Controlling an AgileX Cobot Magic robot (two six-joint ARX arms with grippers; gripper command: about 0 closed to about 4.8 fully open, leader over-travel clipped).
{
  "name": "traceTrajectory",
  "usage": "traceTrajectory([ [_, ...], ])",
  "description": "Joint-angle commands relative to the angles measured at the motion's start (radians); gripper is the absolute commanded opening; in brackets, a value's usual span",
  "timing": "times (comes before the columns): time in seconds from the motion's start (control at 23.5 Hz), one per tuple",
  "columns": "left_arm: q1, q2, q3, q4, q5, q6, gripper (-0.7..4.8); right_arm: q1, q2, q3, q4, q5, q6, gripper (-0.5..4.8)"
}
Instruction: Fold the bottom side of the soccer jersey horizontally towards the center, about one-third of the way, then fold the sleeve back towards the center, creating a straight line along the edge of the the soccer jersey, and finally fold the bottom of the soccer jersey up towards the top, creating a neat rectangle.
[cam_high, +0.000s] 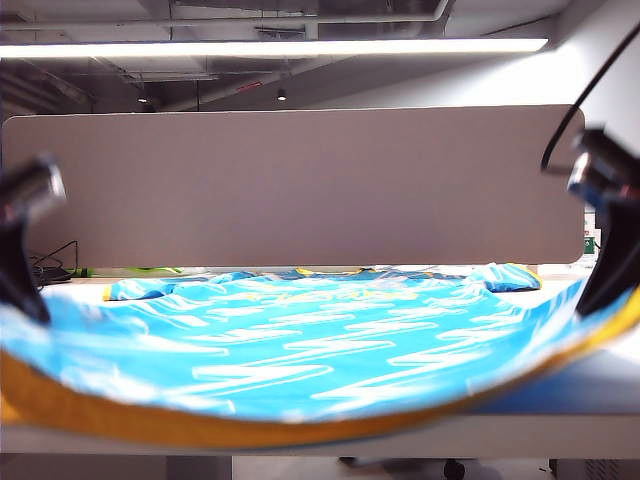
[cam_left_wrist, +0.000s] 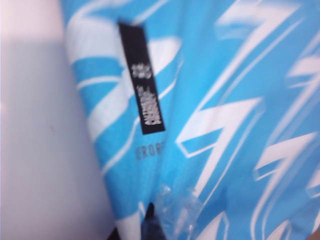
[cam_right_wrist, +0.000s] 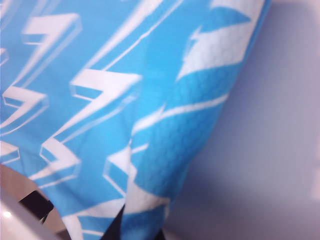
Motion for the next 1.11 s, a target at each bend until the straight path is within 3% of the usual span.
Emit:
traceTrajectory([
  [0.04,-0.002,-0.243,0.006,-0.177,-0.006,0.008,-0.05,0.010,-0.164,0.005,-0.169,-0.005,-0.006,-0.09],
  [0.3,-0.002,-0.628,0.006,-0.488,-0.006,-0.039,-0.05,0.039,-0.462,0.005,-0.432,-0.003,-0.038,-0.09],
  [0.6,-0.001,-0.880,0.006,-0.649,-0.007,-0.091,-0.05,0.042,-0.763,0.005,-0.525,0.013,0.070,-0.09],
  [0.81,0.001,-0.847,0.006,-0.537,-0.035,-0.090,-0.05,0.042,-0.805,0.005,-0.349,0.047,0.163,-0.09],
  [1.02,0.001,-0.619,0.007,-0.253,-0.042,-0.080,-0.05,0.042,-0.584,0.006,-0.043,0.042,0.180,-0.09],
  [1.11,0.002,-0.397,0.024,-0.019,-0.044,-0.084,-0.05,0.042,-0.356,0.032,0.156,0.045,0.180,-0.09],
])
